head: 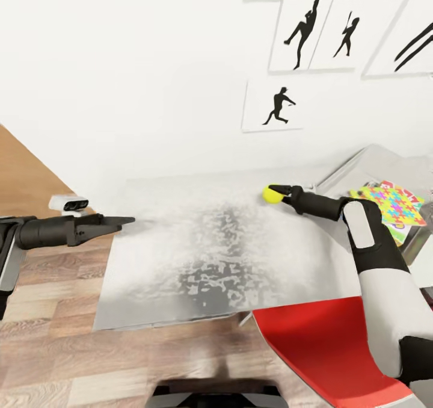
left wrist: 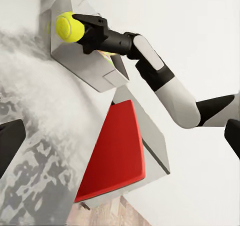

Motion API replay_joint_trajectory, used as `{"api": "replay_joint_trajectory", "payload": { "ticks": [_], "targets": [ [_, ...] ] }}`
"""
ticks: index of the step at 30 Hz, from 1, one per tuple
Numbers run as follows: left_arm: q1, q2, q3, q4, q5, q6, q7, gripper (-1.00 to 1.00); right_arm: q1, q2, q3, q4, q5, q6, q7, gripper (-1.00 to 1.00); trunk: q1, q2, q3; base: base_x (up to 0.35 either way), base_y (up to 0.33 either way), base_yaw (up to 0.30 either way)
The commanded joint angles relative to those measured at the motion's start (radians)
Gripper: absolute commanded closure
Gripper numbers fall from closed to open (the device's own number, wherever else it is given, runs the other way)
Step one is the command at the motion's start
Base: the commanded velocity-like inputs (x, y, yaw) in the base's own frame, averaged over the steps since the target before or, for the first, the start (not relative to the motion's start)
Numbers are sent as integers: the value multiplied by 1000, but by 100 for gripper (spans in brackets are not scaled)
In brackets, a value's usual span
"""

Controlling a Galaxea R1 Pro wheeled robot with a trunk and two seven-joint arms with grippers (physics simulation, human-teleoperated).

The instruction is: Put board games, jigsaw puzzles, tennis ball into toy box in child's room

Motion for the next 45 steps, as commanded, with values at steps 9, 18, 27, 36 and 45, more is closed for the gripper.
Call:
{"api": "replay_joint_trajectory", "payload": {
  "ticks": [9,18,27,36,45],
  "targets": [
    [48,11,62,1,13,11,-4,-100,80,-16,1,-147,-142,4,10,100,1,-2,13,-20,0,-2],
    [50,10,85,1,17,11,-4,-100,95,-13,5,-207,-212,4,10,100,1,-2,28,0,0,0],
    [77,32,117,3,51,11,-4,-100,243,-16,0,-400,-306,4,11,100,1,-2,43,0,0,0],
    [193,108,138,3,222,11,-4,-100,420,-10,10,-524,-410,4,14,100,1,-2,58,0,0,-3],
    [225,120,143,3,229,11,-4,-100,431,-4,69,-537,-414,4,15,100,1,-2,72,0,0,-38]
  ]
}}
